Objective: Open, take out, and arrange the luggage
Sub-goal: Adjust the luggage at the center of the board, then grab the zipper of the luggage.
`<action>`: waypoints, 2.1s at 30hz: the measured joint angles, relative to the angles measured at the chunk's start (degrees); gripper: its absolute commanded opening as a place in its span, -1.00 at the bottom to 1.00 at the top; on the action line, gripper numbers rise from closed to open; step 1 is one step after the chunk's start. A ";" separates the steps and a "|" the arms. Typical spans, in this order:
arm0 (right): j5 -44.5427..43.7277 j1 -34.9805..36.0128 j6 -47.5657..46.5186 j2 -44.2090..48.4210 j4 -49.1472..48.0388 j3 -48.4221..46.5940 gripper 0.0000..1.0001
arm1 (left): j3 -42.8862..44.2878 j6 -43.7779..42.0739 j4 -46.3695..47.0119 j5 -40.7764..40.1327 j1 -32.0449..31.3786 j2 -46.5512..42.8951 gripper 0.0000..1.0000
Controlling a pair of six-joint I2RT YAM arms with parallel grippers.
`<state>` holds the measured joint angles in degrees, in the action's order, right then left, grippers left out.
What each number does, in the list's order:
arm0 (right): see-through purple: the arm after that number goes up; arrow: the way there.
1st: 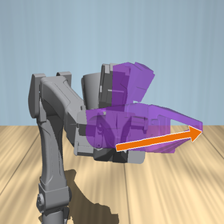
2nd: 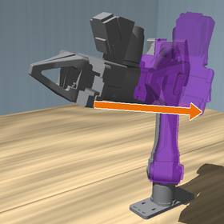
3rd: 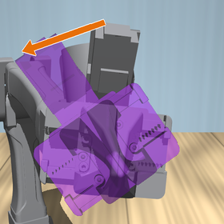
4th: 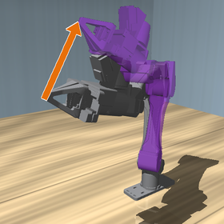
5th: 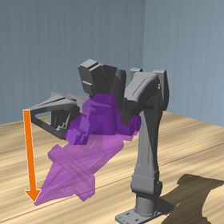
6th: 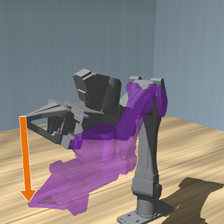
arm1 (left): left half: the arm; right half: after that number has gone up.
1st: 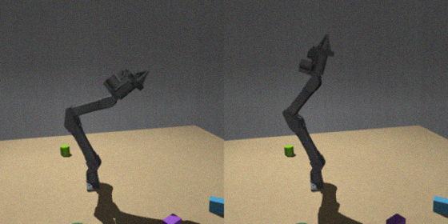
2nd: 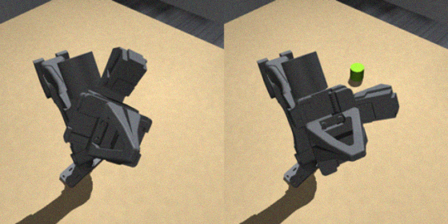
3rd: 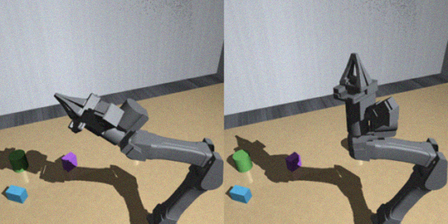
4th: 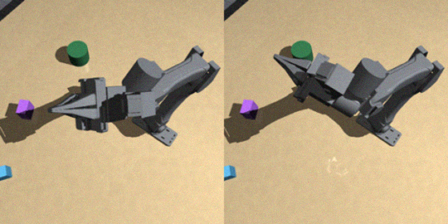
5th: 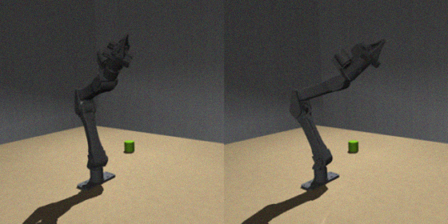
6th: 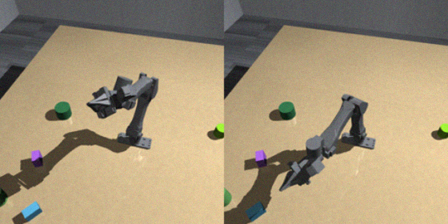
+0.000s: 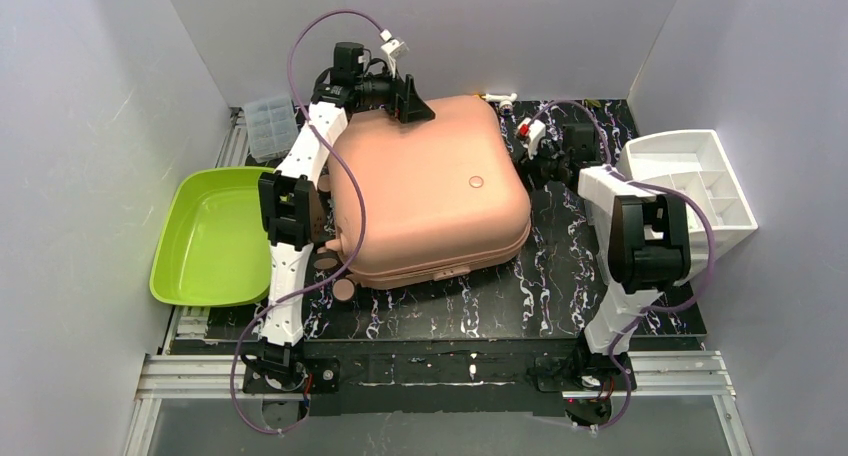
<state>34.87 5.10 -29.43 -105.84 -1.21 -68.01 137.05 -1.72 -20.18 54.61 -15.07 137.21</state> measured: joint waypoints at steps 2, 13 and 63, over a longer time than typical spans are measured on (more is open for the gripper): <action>0.09 0.26 -2.36 2.62 3.65 1.68 0.28 | 0.22 -0.98 -0.44 2.54 -0.11 0.35 0.86; 2.47 8.87 -19.43 17.77 32.17 9.35 0.29 | -5.90 -12.83 -7.96 13.27 -3.93 -3.85 0.72; -3.39 9.90 -18.34 42.07 22.73 27.61 -0.97 | -60.30 -4.11 -9.05 -5.07 15.26 -57.88 0.97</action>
<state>31.48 15.00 -47.77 -63.77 21.52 -40.40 76.75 -5.82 -29.23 49.54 0.19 79.33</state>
